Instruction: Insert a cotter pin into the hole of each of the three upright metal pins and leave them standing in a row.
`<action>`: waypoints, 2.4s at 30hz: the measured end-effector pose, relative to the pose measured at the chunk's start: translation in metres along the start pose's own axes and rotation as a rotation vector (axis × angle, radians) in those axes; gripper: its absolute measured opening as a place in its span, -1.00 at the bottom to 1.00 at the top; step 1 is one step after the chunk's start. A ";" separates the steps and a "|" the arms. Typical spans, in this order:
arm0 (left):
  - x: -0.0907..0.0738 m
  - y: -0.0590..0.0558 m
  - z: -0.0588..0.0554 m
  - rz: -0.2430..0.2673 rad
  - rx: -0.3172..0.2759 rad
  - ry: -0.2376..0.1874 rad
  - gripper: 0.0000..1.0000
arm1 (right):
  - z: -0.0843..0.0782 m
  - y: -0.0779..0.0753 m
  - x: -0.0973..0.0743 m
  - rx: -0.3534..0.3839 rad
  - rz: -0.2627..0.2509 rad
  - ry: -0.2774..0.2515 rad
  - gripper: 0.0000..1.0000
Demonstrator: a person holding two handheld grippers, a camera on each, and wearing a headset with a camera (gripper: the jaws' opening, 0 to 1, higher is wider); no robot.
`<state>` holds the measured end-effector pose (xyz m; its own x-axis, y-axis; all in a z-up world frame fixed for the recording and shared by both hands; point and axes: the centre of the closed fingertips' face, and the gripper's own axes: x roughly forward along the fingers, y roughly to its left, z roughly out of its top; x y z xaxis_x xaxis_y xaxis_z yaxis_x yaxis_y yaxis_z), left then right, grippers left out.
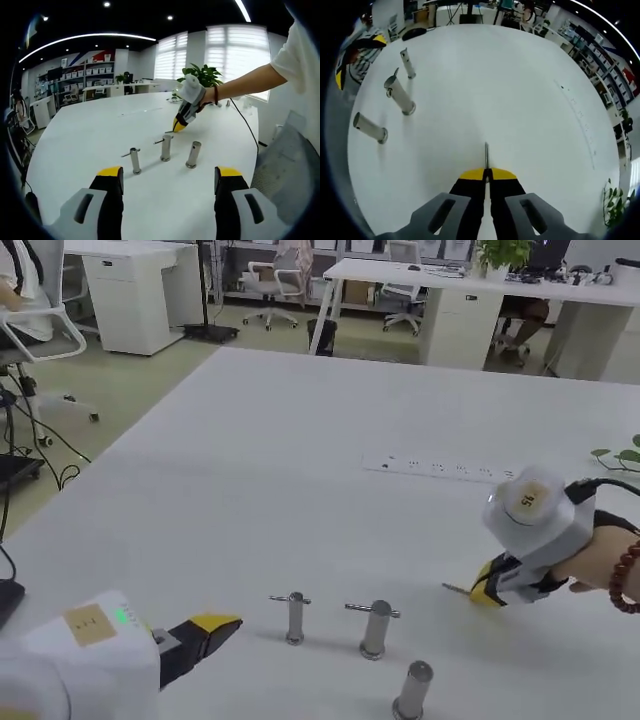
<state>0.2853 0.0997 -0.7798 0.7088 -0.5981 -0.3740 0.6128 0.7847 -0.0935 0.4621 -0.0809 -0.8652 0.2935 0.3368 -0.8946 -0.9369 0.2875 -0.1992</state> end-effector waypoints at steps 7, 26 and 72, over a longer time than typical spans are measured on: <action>0.000 -0.002 0.002 -0.010 0.009 0.001 0.44 | 0.000 -0.004 -0.009 -0.031 -0.028 -0.011 -0.96; 0.011 -0.017 0.019 -0.075 0.023 -0.004 0.22 | 0.040 0.044 -0.070 -0.186 -0.083 -0.151 -0.96; 0.053 -0.040 0.059 -0.207 -0.135 -0.043 -0.57 | 0.101 0.138 -0.107 -0.470 -0.094 -0.339 -0.96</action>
<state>0.3197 0.0270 -0.7412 0.5891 -0.7524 -0.2947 0.6961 0.6577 -0.2878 0.3205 0.0134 -0.7566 0.3515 0.6195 -0.7019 -0.8649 -0.0722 -0.4968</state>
